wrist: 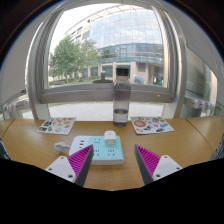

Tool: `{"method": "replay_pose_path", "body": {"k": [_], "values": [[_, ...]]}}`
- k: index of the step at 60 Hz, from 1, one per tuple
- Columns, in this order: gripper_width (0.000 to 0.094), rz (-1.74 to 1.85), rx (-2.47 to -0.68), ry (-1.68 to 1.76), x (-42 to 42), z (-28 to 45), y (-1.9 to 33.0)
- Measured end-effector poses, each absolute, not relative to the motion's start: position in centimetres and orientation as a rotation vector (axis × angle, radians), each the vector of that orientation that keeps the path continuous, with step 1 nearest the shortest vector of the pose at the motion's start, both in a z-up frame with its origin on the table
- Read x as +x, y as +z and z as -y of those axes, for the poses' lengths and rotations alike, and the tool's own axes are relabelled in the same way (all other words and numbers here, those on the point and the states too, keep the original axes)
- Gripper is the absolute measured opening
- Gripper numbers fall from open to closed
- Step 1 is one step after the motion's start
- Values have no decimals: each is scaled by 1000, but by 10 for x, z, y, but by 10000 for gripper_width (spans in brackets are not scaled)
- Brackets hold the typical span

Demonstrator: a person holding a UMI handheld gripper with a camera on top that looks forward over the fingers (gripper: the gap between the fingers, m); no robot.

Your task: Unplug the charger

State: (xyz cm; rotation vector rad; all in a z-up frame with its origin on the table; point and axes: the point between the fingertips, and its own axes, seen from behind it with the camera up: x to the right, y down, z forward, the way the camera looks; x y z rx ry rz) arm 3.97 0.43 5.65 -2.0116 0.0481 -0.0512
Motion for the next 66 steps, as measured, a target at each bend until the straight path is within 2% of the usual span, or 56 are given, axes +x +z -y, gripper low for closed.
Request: {"method": "replay_pose_path", "body": {"k": [11, 17, 20, 25, 35, 45, 47, 51, 54, 58, 62, 66], "values": [[752, 9, -2065, 15, 37, -67, 38], [583, 36, -2104, 12, 35, -82, 23], [441, 36, -2101, 43, 28, -86, 24], [259, 23, -2111, 2, 35, -85, 24], [187, -15, -2130, -12, 35, -88, 20], [152, -79, -2185, 4, 34, -89, 24], [153, -78, -2156, 33, 36, -94, 51], [152, -107, -1934, 56, 52, -112, 167], [151, -106, -1815, -31, 82, -99, 248], [150, -143, -1678, -138, 122, -68, 324], [150, -176, -1712, -165, 158, -66, 313], [150, -216, -1777, -141, 181, -58, 271]]}}
